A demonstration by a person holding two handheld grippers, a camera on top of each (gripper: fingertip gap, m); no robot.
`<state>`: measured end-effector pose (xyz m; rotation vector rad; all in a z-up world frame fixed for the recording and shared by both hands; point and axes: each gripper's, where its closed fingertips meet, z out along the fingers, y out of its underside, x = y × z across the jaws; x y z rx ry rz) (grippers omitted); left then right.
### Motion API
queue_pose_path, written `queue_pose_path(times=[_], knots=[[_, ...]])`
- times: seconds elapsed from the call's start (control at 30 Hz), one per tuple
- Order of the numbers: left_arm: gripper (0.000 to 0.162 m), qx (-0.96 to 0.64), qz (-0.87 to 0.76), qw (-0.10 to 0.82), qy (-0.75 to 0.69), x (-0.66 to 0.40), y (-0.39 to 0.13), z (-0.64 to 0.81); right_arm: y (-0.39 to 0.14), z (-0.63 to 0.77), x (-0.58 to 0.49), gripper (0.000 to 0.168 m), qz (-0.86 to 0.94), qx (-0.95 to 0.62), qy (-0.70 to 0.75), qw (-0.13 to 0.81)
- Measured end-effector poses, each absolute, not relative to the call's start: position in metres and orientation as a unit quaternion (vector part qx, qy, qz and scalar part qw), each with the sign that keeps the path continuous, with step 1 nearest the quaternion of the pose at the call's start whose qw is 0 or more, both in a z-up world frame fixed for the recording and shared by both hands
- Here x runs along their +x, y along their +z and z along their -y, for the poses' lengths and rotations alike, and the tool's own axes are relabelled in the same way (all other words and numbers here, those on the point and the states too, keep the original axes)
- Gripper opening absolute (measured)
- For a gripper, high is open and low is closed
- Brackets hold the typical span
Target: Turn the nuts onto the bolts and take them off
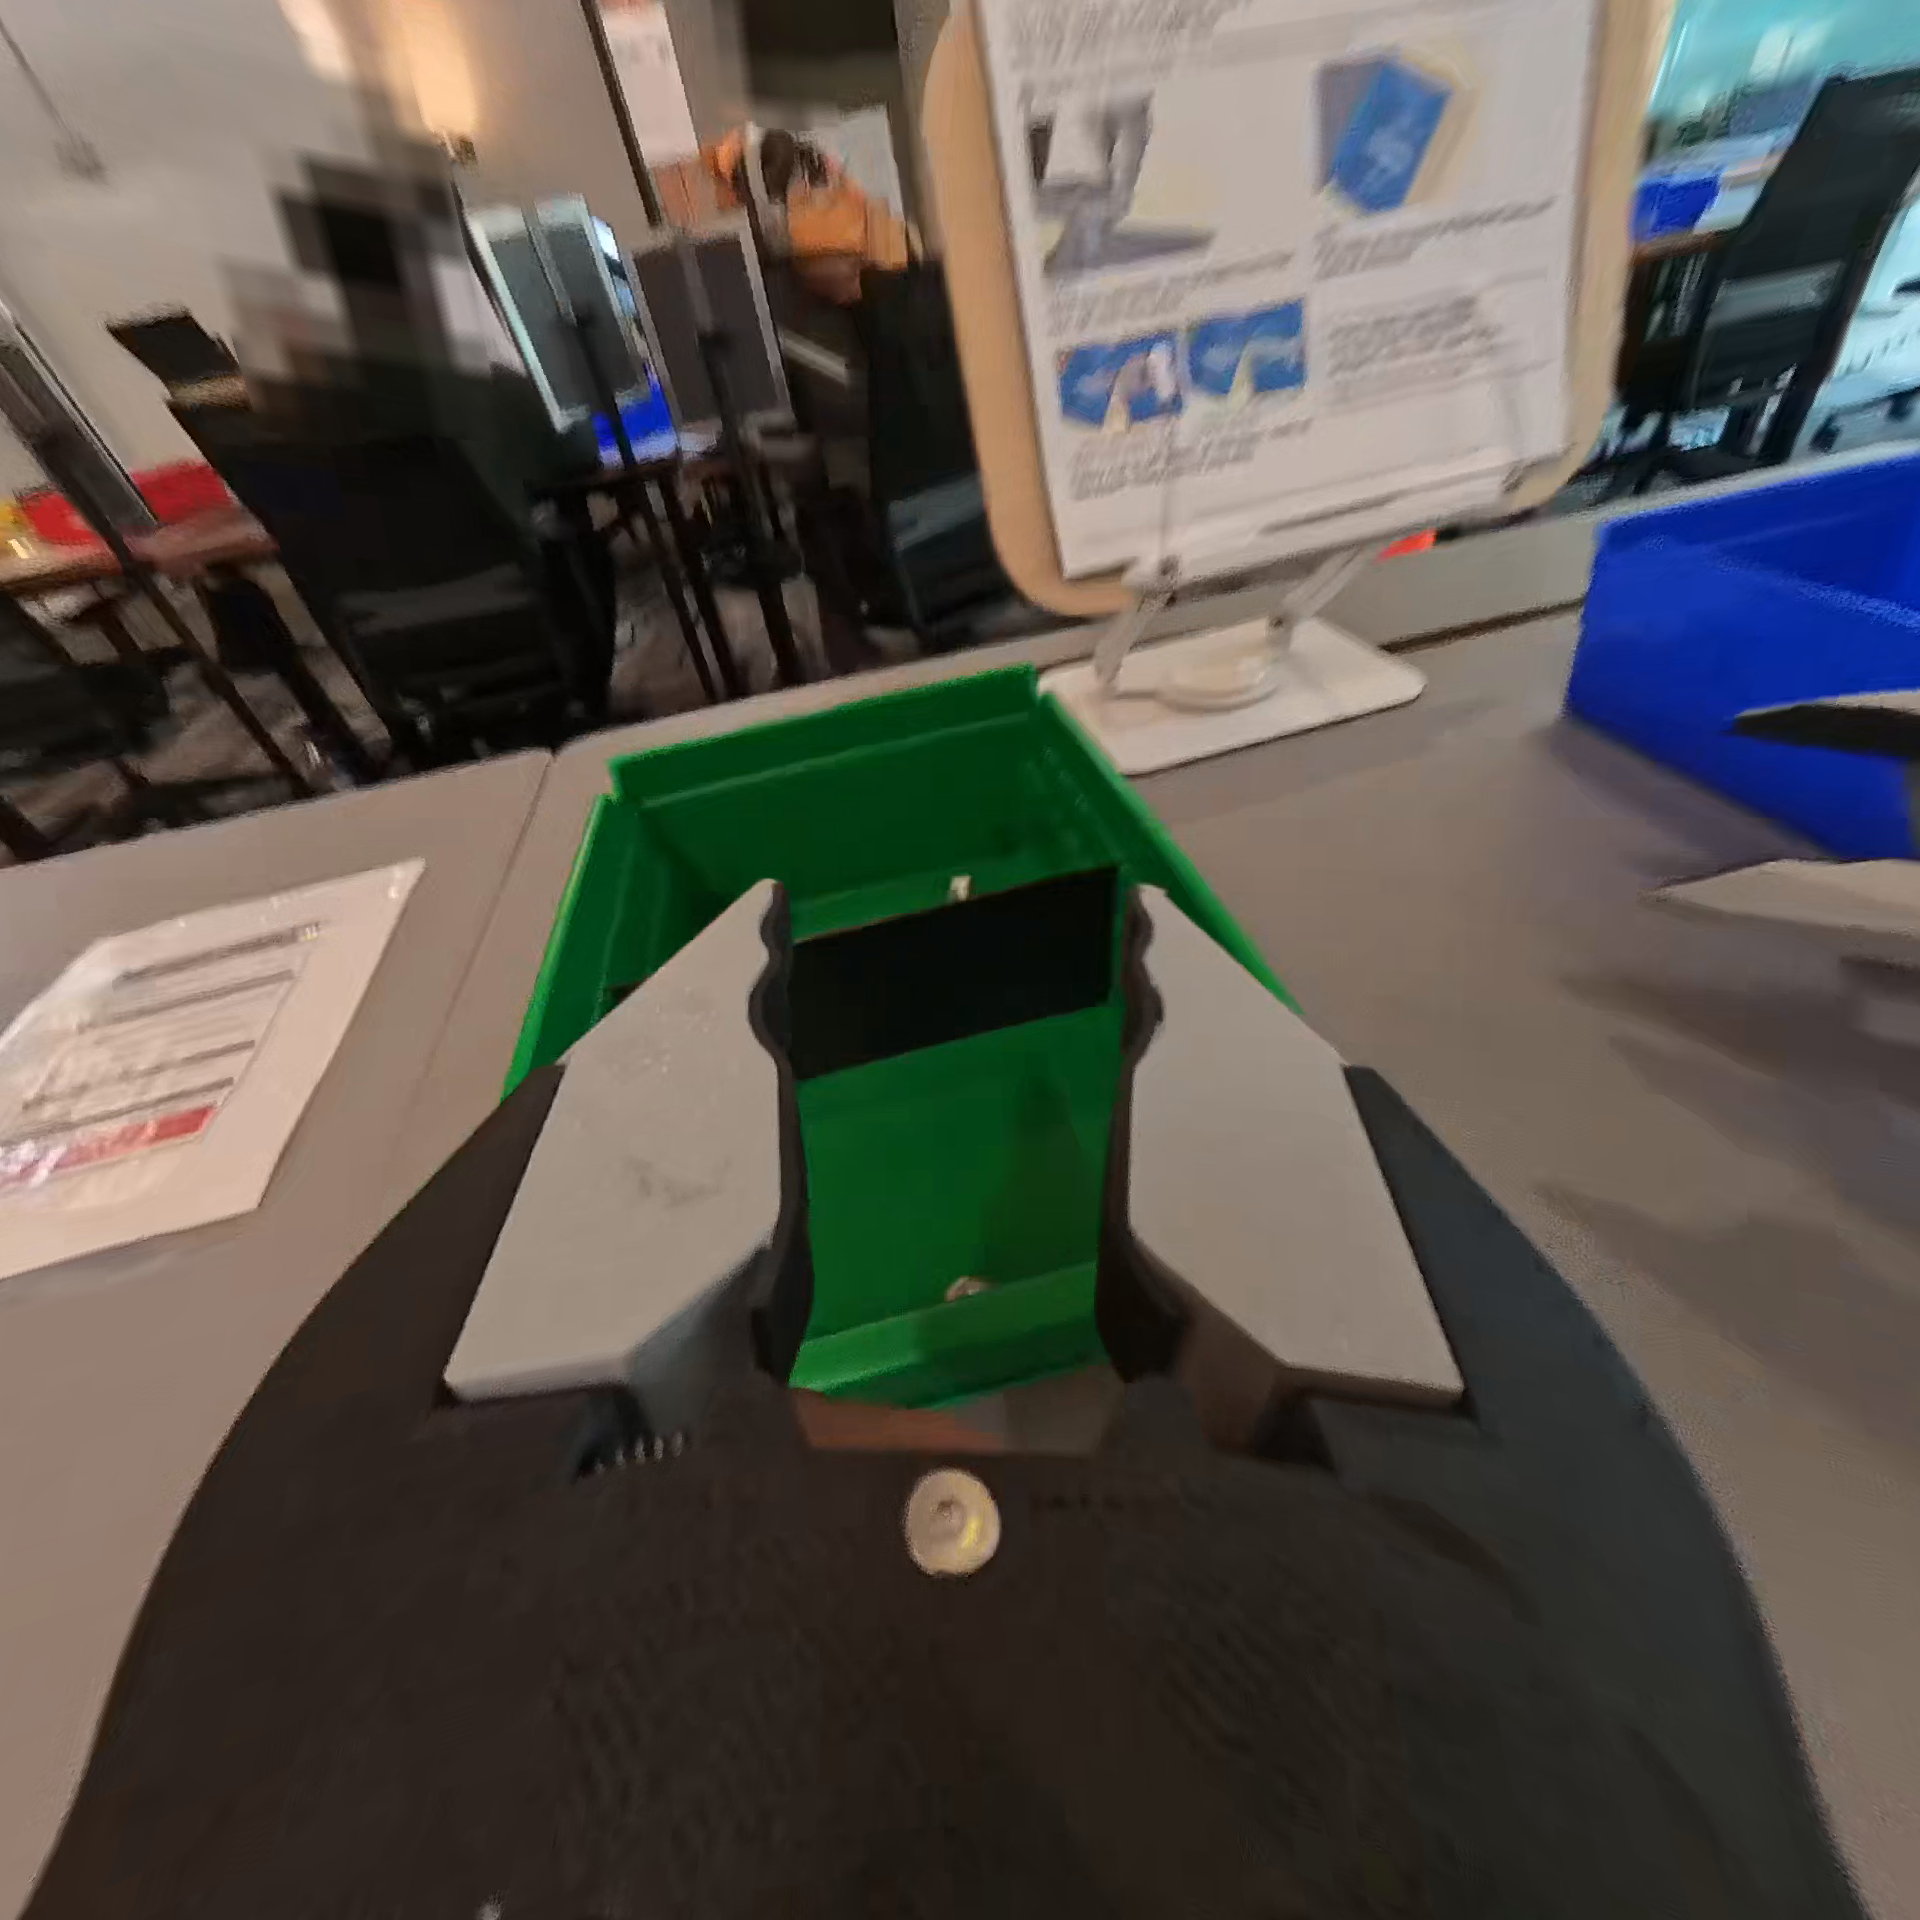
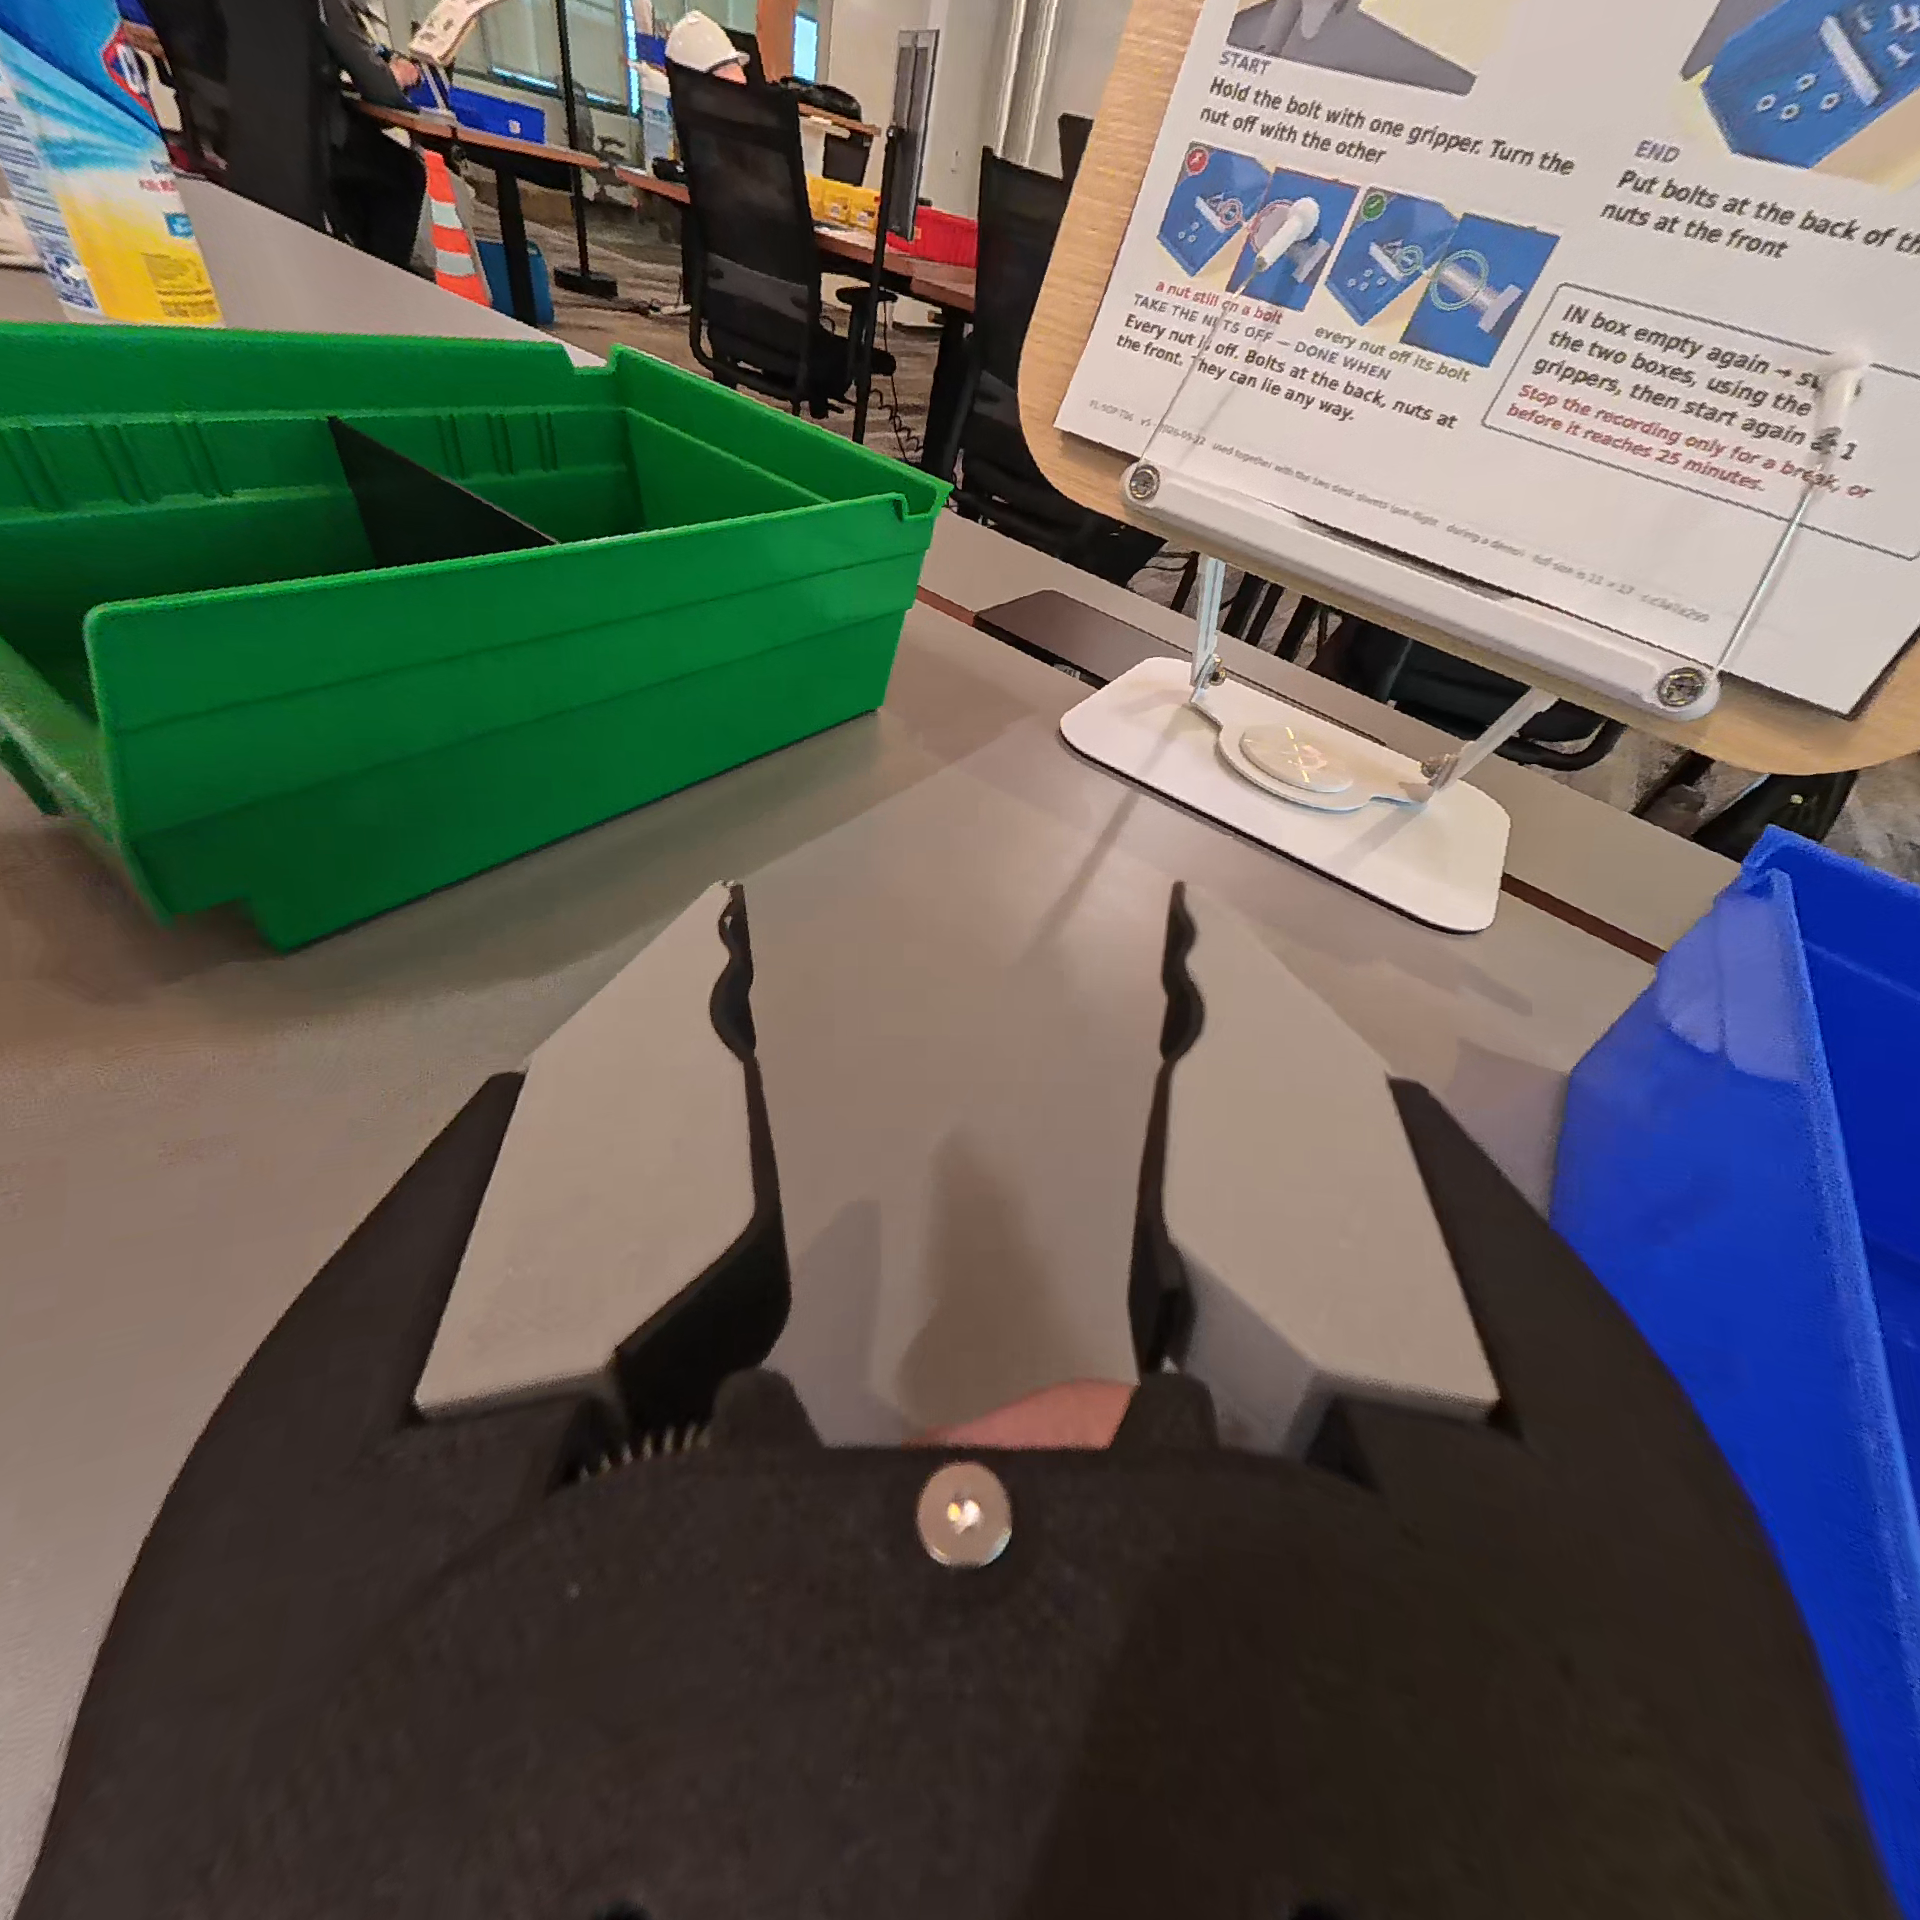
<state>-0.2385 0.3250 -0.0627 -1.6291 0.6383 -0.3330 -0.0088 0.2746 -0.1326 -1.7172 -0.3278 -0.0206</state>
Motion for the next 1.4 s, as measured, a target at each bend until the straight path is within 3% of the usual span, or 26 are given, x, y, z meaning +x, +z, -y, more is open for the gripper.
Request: queue_pose_path(times=[0.2, 0.3, 0.7, 0.77, 0.83, 0.9, 1.17, 1.4], knots=[[0.065, -0.828, -0.311, 0.462, -0.066, -0.266, -0.133, -0.399, -0.133, -0.276, -0.009, 0.075, 0.144, -0.753, -0.01, 0.642], [0.05, -0.858, -0.301, 0.412, -0.053, -0.268, -0.154, -0.418, -0.134, -0.276, -0.009, 0.075, 0.142, -0.755, -0.003, 0.64], [0.044, -0.908, -0.289, 0.302, 0.026, -0.268, -0.213, -0.446, -0.124, -0.271, -0.016, 0.075, 0.153, -0.741, 0.001, 0.653], [0.035, -0.904, -0.297, 0.302, 0.05, -0.269, -0.214, -0.451, -0.123, -0.27, -0.018, 0.075, 0.157, -0.739, 0.001, 0.655], [0.035, -0.903, -0.313, 0.281, 0.086, -0.276, -0.221, -0.454, -0.122, -0.269, -0.019, 0.075, 0.16, -0.738, 0.0, 0.656], [0.012, -0.902, -0.324, 0.269, 0.099, -0.277, -0.226, -0.455, -0.119, -0.268, -0.019, 0.075, 0.162, -0.735, -0.003, 0.659], [0.006, -0.888, -0.342, 0.299, 0.062, -0.26, -0.205, -0.449, -0.112, -0.266, -0.01, 0.074, 0.146, -0.73, -0.001, 0.668], [0.005, -0.775, -0.429, 0.455, -0.093, -0.153, -0.085, -0.371, -0.103, -0.266, 0.007, 0.072, 0.108, -0.725, 0.018, 0.68]])
